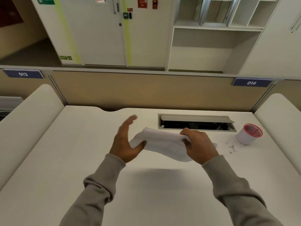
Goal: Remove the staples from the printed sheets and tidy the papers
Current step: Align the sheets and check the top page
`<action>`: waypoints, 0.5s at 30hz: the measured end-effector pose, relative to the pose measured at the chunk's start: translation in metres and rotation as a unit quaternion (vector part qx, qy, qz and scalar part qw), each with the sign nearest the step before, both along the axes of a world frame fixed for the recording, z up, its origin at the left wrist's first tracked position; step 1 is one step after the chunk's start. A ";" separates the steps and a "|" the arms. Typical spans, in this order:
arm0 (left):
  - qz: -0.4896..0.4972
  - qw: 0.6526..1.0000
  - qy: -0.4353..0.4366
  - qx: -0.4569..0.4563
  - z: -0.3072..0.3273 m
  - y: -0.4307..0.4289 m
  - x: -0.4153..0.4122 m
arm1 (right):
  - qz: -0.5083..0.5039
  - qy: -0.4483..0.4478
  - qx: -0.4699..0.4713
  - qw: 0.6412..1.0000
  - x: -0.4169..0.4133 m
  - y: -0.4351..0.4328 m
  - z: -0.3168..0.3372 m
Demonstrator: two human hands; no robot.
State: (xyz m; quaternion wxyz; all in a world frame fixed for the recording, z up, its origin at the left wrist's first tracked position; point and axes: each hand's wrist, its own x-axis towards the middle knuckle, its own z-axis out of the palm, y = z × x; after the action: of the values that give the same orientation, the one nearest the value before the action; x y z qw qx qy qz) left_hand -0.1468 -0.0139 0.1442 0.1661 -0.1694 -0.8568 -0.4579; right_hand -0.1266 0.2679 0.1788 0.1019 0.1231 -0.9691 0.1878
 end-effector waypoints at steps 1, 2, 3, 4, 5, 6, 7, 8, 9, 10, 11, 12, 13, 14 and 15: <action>-0.035 0.999 -0.016 -0.011 0.003 0.004 0.000 | 0.006 0.000 0.012 1.000 0.000 -0.004 0.002; -0.059 0.998 -0.034 -0.016 0.004 0.007 0.001 | 0.012 -0.002 0.023 1.000 0.001 -0.007 0.003; -0.072 0.996 -0.050 -0.016 0.002 0.010 0.001 | 0.016 -0.005 0.035 0.999 0.001 -0.010 0.004; -0.074 0.995 -0.059 -0.011 -0.001 0.011 0.001 | 0.018 -0.009 0.046 0.999 0.001 -0.012 0.003; -0.068 0.995 -0.069 0.001 -0.005 0.012 0.002 | 0.018 -0.014 0.051 0.998 0.001 -0.012 0.003; -0.056 0.995 -0.082 0.016 -0.009 0.011 0.004 | 0.016 -0.017 0.050 0.998 0.001 -0.011 0.003; -0.044 0.995 -0.090 0.027 -0.012 0.010 0.005 | 0.016 -0.017 0.042 0.999 0.000 -0.008 0.004; -0.035 0.994 -0.095 0.034 -0.015 0.008 0.007 | 0.016 -0.017 0.032 0.999 -0.001 -0.002 0.004; -0.030 0.994 -0.099 0.039 -0.018 0.006 0.008 | 0.016 -0.019 0.020 1.000 -0.002 0.005 0.004; -0.025 0.993 -0.105 0.044 -0.020 0.003 0.009 | 0.013 -0.026 0.000 1.000 -0.002 0.014 0.004; -0.016 0.992 -0.114 0.051 -0.022 0.001 0.010 | 0.007 -0.038 -0.031 0.999 -0.003 0.024 0.003; -0.008 0.990 -0.126 0.062 -0.023 -0.002 0.010 | -0.006 -0.053 -0.074 0.996 -0.003 0.035 0.001; 0.002 0.988 -0.138 0.071 -0.026 -0.005 0.010 | -0.024 -0.072 -0.126 0.989 -0.003 0.045 -0.002; 0.009 0.986 -0.148 0.079 -0.029 -0.009 0.009 | -0.043 -0.094 -0.183 0.978 -0.003 0.054 -0.008; 0.016 0.984 -0.158 0.084 -0.032 -0.012 0.009 | -0.058 -0.121 -0.251 0.959 -0.003 0.061 -0.015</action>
State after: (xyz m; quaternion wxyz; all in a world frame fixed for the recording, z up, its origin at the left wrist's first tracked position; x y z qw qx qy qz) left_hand -0.1382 -0.0260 0.1122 0.0494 -0.0669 -0.8335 -0.5462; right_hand -0.1297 0.3289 0.1640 0.0223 0.0135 -0.9015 0.4319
